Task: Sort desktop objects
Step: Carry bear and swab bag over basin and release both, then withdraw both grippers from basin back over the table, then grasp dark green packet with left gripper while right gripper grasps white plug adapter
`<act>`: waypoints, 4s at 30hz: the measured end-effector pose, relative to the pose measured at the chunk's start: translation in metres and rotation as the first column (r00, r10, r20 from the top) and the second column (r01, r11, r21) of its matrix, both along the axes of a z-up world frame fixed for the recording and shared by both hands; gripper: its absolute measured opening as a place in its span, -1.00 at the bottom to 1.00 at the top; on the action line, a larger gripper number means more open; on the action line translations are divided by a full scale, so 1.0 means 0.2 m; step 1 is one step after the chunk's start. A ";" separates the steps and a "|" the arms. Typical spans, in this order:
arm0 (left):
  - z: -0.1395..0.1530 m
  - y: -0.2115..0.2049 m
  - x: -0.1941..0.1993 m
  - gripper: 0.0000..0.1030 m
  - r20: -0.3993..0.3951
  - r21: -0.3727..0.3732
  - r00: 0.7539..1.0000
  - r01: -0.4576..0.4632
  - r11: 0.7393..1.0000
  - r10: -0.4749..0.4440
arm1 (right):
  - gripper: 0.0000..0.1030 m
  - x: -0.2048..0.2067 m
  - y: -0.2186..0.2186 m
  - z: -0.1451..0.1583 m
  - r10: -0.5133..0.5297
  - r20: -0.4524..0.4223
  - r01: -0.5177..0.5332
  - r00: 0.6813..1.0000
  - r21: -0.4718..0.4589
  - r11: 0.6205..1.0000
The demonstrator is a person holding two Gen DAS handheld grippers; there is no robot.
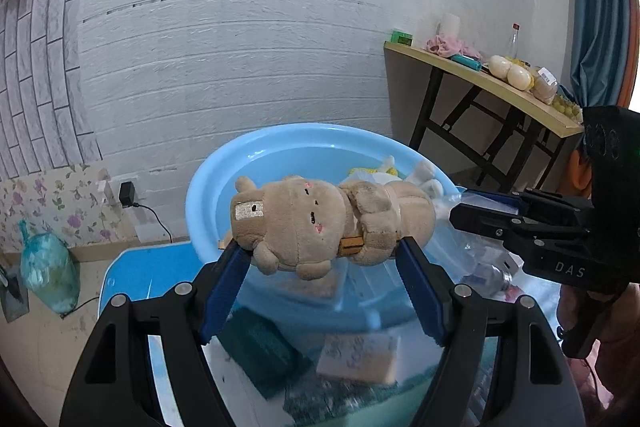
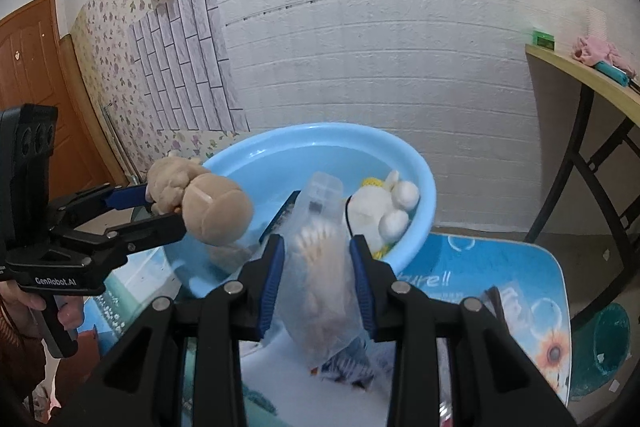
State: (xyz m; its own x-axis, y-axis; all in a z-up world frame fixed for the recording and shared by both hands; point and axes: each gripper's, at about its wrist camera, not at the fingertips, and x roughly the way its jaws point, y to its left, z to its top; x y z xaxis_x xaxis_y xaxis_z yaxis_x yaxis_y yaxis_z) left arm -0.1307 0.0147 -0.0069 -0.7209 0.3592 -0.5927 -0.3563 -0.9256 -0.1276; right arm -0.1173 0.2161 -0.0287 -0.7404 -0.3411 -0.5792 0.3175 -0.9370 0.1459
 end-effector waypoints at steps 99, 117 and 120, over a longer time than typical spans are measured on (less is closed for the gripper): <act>-0.48 -0.21 0.01 0.99 0.283 -0.140 0.924 -0.227 0.964 0.259 | 0.37 0.31 0.63 -0.37 -0.463 0.208 0.439 0.862 0.150 0.886; -0.47 -0.07 -0.01 -0.28 0.226 -0.195 0.959 -0.126 0.973 0.170 | 0.35 0.20 0.64 -0.44 -0.431 0.259 0.399 0.864 0.169 0.901; -0.47 -0.07 0.01 -0.30 0.234 -0.188 0.960 -0.113 0.976 0.156 | 0.17 0.21 0.64 -0.44 -0.418 0.253 0.384 0.873 0.173 0.907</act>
